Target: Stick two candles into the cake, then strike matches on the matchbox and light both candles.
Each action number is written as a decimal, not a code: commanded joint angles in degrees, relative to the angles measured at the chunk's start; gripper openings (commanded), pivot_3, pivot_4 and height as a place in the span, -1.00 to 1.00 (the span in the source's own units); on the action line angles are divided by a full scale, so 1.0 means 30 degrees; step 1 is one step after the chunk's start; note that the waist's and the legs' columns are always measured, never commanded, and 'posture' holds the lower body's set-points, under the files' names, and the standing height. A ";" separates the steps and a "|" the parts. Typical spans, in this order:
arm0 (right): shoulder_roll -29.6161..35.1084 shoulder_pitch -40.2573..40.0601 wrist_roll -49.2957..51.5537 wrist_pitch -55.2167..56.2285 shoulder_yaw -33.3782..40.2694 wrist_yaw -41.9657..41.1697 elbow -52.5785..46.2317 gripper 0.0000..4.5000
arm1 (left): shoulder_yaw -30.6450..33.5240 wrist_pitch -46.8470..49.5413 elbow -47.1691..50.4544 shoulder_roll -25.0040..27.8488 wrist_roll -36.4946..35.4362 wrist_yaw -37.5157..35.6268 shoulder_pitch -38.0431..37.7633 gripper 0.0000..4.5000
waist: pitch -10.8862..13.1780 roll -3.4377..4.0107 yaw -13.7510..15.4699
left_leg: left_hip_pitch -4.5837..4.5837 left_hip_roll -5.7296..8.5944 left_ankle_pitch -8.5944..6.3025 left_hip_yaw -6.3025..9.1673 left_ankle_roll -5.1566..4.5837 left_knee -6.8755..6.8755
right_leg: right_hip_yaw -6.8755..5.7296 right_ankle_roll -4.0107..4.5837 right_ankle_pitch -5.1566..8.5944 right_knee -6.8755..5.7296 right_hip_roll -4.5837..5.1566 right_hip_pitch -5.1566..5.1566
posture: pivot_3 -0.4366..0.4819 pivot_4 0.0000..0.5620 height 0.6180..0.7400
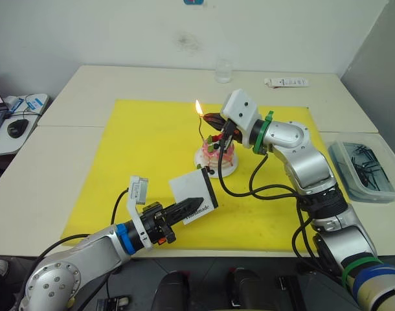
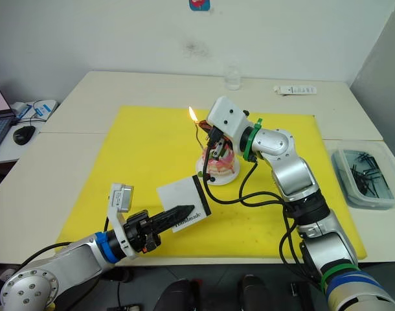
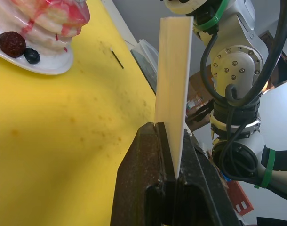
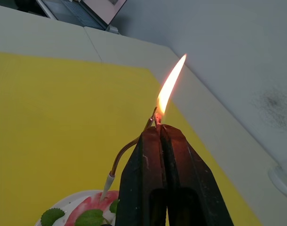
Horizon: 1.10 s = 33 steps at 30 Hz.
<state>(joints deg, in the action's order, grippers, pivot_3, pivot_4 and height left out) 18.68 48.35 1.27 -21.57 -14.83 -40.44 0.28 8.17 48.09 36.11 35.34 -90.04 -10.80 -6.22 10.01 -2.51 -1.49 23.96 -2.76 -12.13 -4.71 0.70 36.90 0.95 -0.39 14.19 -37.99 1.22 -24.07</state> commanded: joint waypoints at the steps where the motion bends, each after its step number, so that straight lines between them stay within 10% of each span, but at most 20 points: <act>1: -0.0088 0.0601 -0.0002 0.0626 0.0398 0.0164 -0.0293 -0.99 | 0.0031 -0.0333 0.0694 0.0125 -0.0018 -0.0344 -0.0050 -1.00 | 0.0000 0.0000 0.0000 | 0.0000 0.0000 0.0000 0.0001 0.0000 0.0000 | 0.0001 0.0000 -0.0001 0.0000 0.0000 0.0000 | -0.05 -0.47 1.00; 16: 0.0947 -0.0388 0.0017 0.0441 0.0652 -0.0043 -0.0756 -0.99 | -0.0057 -0.0297 0.0577 0.0145 0.0042 -0.0624 0.0077 -1.00 | 0.0000 0.0000 0.0012 | 0.0003 0.0001 -0.0001 0.0002 0.0000 -0.0006 | 0.0001 0.0004 0.0009 0.0008 0.0012 0.0000 | -0.05 -0.47 1.00; 33: 0.9403 -0.7119 0.6717 -0.6537 0.6654 -0.5157 -1.0022 -0.99 | -0.0962 0.0571 -0.0039 0.1313 0.0888 -0.3627 0.1273 -1.00 | 0.0006 0.0007 0.0095 | 0.0014 -0.0008 -0.0004 0.0033 0.0000 -0.0029 | 0.0006 0.0019 0.0088 0.0036 0.0035 -0.0002 | -0.05 -0.47 1.00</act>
<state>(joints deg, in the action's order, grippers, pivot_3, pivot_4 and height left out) 45.55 28.00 19.50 -40.58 0.90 -55.20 -27.31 5.14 49.77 35.25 39.04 -86.91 -20.39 -3.00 10.03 -2.49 -1.20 24.01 -2.77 -12.15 -4.60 0.70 36.81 0.98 -0.33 14.46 -37.86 1.35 -24.07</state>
